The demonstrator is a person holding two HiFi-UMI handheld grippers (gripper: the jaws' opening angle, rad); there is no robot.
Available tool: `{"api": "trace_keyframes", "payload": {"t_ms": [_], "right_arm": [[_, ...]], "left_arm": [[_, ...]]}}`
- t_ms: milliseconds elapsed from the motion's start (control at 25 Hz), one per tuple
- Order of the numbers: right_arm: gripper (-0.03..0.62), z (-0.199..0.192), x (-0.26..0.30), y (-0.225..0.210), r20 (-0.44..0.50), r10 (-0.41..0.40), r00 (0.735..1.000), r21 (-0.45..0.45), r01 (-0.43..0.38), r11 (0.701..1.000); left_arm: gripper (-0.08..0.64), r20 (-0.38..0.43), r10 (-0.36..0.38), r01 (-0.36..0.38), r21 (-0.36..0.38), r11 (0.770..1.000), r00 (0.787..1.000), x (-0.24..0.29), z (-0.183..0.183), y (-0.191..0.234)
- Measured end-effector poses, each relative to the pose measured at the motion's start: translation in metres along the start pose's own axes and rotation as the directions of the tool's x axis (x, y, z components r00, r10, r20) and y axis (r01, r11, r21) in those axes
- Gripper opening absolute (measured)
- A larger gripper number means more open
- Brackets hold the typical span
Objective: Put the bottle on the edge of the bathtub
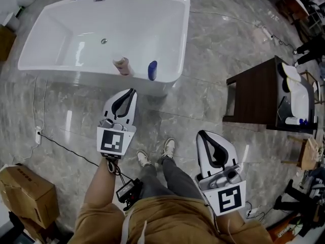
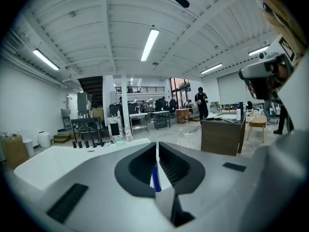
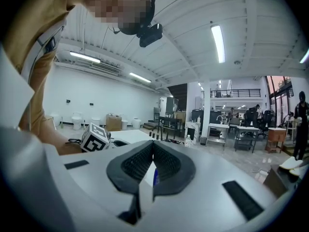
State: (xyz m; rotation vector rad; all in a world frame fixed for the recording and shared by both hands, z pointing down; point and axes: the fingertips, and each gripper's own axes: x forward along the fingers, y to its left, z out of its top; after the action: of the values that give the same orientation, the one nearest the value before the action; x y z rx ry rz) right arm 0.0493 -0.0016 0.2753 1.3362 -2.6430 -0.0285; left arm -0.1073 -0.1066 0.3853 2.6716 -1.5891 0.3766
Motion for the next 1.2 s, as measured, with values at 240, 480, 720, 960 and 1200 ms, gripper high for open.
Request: {"api": "trace_keyframes", "payload": {"t_ms": [240, 480, 720, 960, 1200], "right_arm": [[0.005, 0.017, -0.026, -0.008, 0.017, -0.044, 0.999, -0.013, 0.044, 0.999], [0.006, 0.029, -0.046, -0.012, 0.035, -0.067, 0.997, -0.021, 0.068, 0.997], [0.006, 0.041, -0.064, -0.019, 0.05, -0.085, 0.995, -0.025, 0.086, 0.996], [0.006, 0.053, -0.075, -0.025, 0.065, -0.096, 0.993, -0.039, 0.099, 0.994], [0.006, 0.06, -0.073, -0.025, 0.066, -0.091, 0.994, -0.041, 0.094, 0.995]], "left_arm": [[0.006, 0.008, -0.001, 0.0, 0.05, 0.999, 1.0, -0.026, 0.017, -0.001], [0.006, 0.024, 0.013, -0.014, 0.061, 0.998, 1.0, -0.058, 0.044, -0.002], [0.006, 0.044, 0.042, -0.043, 0.01, 0.999, 0.998, -0.1, 0.074, -0.006], [0.006, 0.084, 0.071, -0.069, -0.017, 0.997, 0.994, -0.136, 0.103, -0.012], [0.006, 0.135, 0.101, -0.096, -0.042, 0.994, 0.986, -0.159, 0.134, 0.001]]}}
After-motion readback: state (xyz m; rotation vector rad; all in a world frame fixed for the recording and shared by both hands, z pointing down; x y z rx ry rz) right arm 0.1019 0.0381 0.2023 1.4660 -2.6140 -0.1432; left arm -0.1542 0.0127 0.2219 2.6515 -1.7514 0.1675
